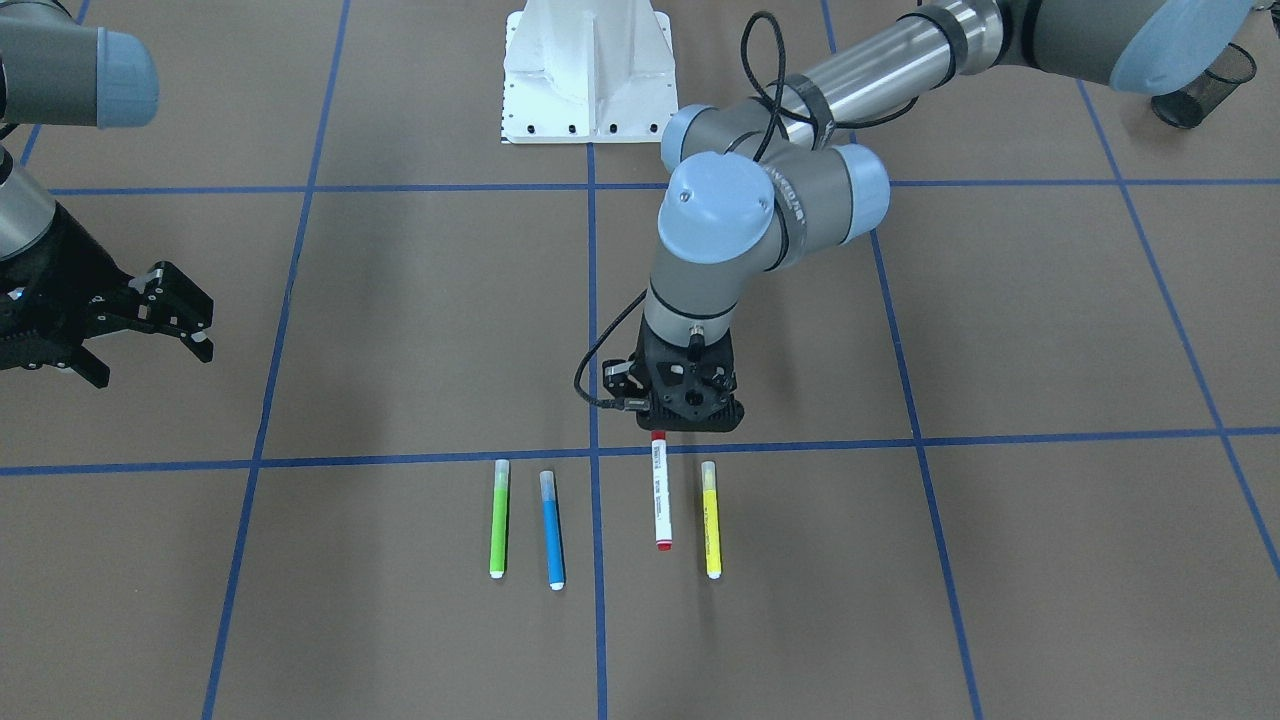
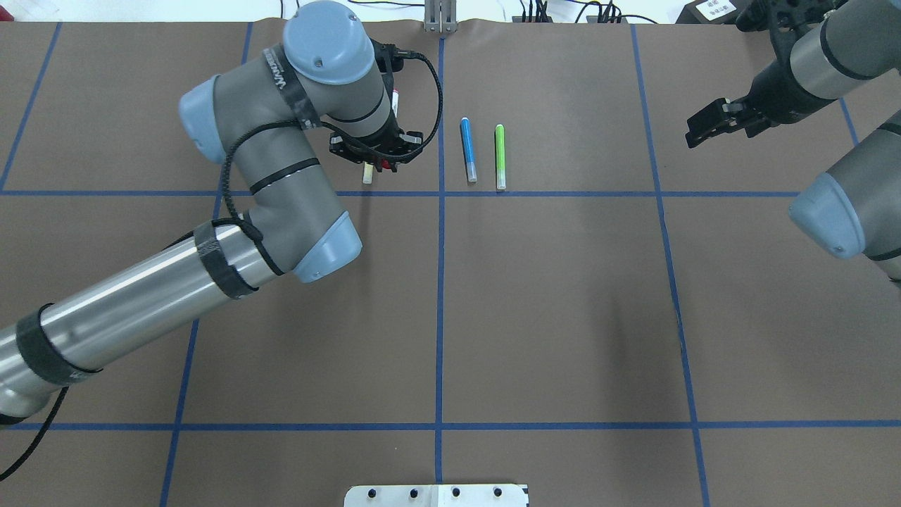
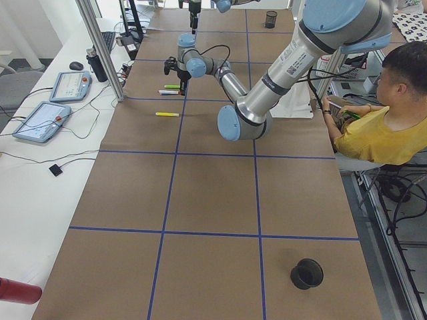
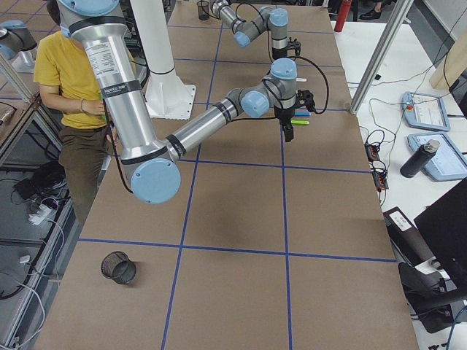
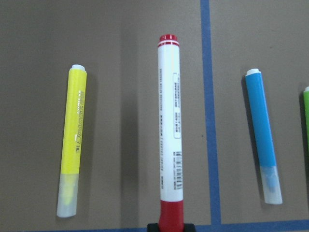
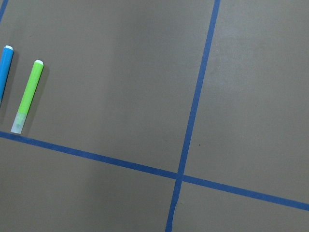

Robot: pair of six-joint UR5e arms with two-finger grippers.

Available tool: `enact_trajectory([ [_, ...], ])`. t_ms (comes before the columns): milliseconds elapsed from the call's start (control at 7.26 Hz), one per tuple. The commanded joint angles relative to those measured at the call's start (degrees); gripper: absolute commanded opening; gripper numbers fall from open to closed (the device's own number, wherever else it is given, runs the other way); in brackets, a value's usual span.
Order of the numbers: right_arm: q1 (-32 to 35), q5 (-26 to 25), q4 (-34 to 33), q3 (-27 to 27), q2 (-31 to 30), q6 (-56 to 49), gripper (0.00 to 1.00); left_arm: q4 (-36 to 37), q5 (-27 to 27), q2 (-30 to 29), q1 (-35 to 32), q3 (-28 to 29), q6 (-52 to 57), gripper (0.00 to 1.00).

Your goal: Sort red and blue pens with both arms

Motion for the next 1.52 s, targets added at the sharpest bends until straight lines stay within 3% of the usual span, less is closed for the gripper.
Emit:
enact_trajectory([
  [0, 0.0, 0.0, 0.0, 0.0, -0.2, 0.0, 1.00, 18.0, 0.0, 7.6, -2.9, -19.1, 9.5, 0.00],
  [276, 0.0, 0.0, 0.0, 0.1, -0.3, 0.0, 1.00, 36.2, 0.1, 11.8, -7.6, -32.8, 20.1, 0.00],
  [413, 0.0, 0.0, 0.0, 0.1, -0.4, 0.0, 1.00, 40.6, 0.1, 15.2, -11.5, -37.4, 27.3, 0.00],
  [551, 0.0, 0.0, 0.0, 0.1, -0.5, 0.0, 1.00, 40.8, 0.1, 22.5, -14.6, -42.7, 35.2, 0.00],
  [965, 0.0, 0.0, 0.0, 0.3, -0.6, 0.0, 1.00, 41.1, -0.5, 33.8, -30.9, -45.2, 60.5, 0.00],
  [1240, 0.0, 0.0, 0.0, 0.3, -0.6, 0.0, 1.00, 46.6, -3.4, 36.7, -40.7, -46.3, 66.2, 0.00],
  [1378, 0.0, -0.1, 0.0, 0.3, -0.6, 0.0, 1.00, 46.1, -3.1, 43.5, -47.3, -47.5, 76.2, 0.00],
])
